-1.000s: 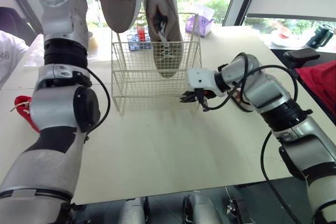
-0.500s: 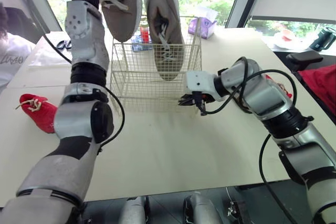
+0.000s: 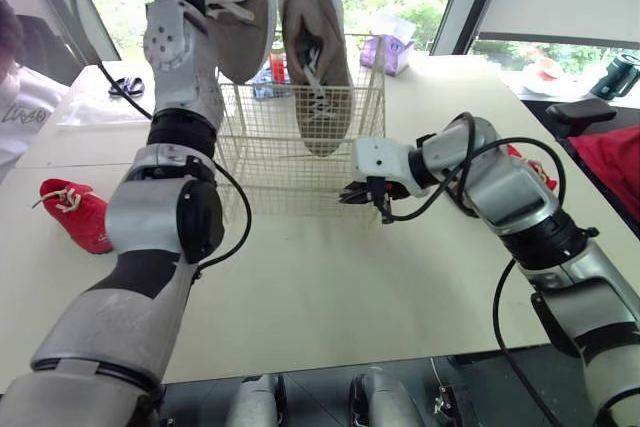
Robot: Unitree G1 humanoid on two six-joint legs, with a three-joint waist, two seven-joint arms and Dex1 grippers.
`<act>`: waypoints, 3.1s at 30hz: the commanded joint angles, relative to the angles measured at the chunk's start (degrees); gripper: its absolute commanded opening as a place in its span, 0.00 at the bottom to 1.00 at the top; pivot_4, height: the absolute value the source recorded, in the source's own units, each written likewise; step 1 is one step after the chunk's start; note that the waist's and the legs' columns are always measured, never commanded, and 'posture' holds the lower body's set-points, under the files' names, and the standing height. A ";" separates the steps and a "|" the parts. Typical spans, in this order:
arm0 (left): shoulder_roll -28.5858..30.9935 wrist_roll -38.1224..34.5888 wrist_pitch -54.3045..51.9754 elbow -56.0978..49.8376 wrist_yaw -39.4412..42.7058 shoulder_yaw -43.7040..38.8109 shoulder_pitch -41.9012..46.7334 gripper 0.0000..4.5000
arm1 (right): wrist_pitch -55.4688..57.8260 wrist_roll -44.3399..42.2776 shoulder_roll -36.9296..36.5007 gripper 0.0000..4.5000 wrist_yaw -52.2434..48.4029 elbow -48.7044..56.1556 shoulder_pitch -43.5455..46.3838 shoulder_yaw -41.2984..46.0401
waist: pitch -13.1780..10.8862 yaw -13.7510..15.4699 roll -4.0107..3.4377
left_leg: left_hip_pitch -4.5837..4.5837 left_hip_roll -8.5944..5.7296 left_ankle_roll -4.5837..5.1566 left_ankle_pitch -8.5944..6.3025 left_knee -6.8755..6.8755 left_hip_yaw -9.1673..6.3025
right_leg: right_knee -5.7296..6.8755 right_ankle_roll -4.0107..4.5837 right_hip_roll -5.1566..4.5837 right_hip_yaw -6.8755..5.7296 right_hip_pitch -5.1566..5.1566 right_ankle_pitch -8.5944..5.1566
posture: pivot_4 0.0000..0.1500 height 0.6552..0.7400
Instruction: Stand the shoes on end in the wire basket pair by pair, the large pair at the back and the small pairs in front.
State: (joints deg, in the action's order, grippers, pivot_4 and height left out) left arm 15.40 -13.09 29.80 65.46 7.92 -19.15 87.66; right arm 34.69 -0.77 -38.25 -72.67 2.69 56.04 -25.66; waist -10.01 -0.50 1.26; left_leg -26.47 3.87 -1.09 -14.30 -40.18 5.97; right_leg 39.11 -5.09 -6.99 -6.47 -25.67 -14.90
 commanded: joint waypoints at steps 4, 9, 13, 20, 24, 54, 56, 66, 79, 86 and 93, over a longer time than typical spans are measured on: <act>-2.85 -0.99 1.52 1.47 0.29 -0.84 0.73 0.00 | 1.48 -3.46 0.57 0.02 -1.31 5.90 -0.53 2.13 | 0.00 0.04 0.00 | 0.00 0.00 0.00 0.00 0.00 -0.01 | 0.00 0.00 0.00 0.00 0.00 0.00 | 1.00 0.45; -4.07 -1.62 2.53 2.39 1.02 -1.36 2.94 0.00 | 2.41 -3.56 0.64 0.02 -1.42 7.07 -1.01 2.24 | 0.00 0.17 0.01 | 0.00 0.00 0.00 0.00 0.00 -0.02 | -0.01 0.00 0.00 -0.01 0.02 0.00 | 1.00 0.45; -5.20 -2.66 1.20 3.10 1.88 -2.21 3.24 0.00 | 3.24 -3.69 1.09 0.02 -1.07 7.61 -1.23 2.47 | 0.00 0.03 0.01 | 0.00 0.00 0.01 0.00 0.00 -0.02 | -0.02 0.00 0.00 -0.01 0.02 0.00 | 1.00 0.45; -5.89 -1.60 1.41 3.42 0.95 -1.71 1.96 0.00 | 3.95 -3.77 1.68 0.02 -0.44 8.20 -1.53 2.98 | 0.00 -0.19 0.01 | 0.02 0.00 0.01 0.00 0.03 -0.03 | -0.02 0.00 0.00 -0.01 0.02 0.00 | 1.00 0.45; -5.74 -0.71 2.93 3.04 0.14 -1.27 2.10 0.00 | 4.07 -3.80 2.08 0.02 -0.14 8.10 -1.42 3.18 | 0.00 -0.21 0.01 | 0.03 0.00 0.00 0.00 0.04 -0.02 | -0.02 0.00 0.00 -0.01 0.02 0.00 | 1.00 0.45; -5.26 7.91 8.02 5.04 -5.98 3.20 -1.30 0.00 | 8.13 -5.97 1.58 0.02 1.88 12.96 -3.84 4.05 | -0.02 -0.24 0.04 | -0.02 0.00 0.01 0.00 0.07 -0.02 | -0.03 0.00 0.00 -0.01 -0.05 0.00 | 1.00 0.45; -5.35 8.15 7.26 4.09 -5.75 3.77 -2.49 0.00 | 8.34 -6.10 1.57 0.02 2.23 13.18 -3.98 4.26 | -0.01 -0.25 0.02 | 0.00 0.00 0.01 0.00 0.07 -0.02 | -0.03 0.00 0.00 -0.01 -0.03 0.00 | 1.00 0.45; -4.44 7.96 -4.55 -12.82 -4.31 7.06 -13.44 0.45 | 7.19 -6.88 2.36 0.01 6.41 11.49 -3.82 6.57 | 0.00 -0.39 0.01 | 0.06 0.00 -0.01 0.01 0.07 -0.02 | 0.04 0.01 0.00 0.00 0.00 0.00 | 1.00 0.45; 1.57 -8.10 -51.61 -66.79 -2.26 5.08 -35.24 1.00 | 13.35 -16.46 -1.46 0.16 8.59 19.39 -8.34 17.52 | -0.02 -0.22 0.02 | 0.05 0.02 -0.02 0.01 0.08 -0.12 | 0.00 0.01 0.01 -0.01 0.05 0.00 | 1.00 0.45; 9.37 -25.87 -75.52 -77.42 4.39 -0.41 -41.50 1.00 | 22.35 -29.48 -0.25 0.16 11.82 21.79 -8.30 28.65 | -0.02 -0.11 0.02 | 0.26 0.03 -0.04 0.02 0.07 -0.19 | 0.00 0.03 0.01 -0.03 0.28 0.00 | 1.00 0.45; 18.66 -31.43 -81.79 -76.40 14.45 -1.21 -43.00 1.00 | 24.09 -34.45 -2.10 0.16 15.29 20.21 -7.49 31.98 | -0.02 -0.08 0.02 | 0.26 0.01 -0.03 0.01 0.07 -0.19 | -0.02 0.04 0.01 -0.05 0.29 0.00 | 1.00 0.45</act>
State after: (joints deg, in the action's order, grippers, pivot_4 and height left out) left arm 31.63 -42.39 -50.87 -9.18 18.91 -19.24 44.67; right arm 58.49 -33.09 -39.38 -58.14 22.28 47.07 3.38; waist -10.03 -0.58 1.28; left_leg -26.21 3.89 -1.13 -14.28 -40.09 5.79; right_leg 39.08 -5.05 -6.97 -6.51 -25.38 -14.90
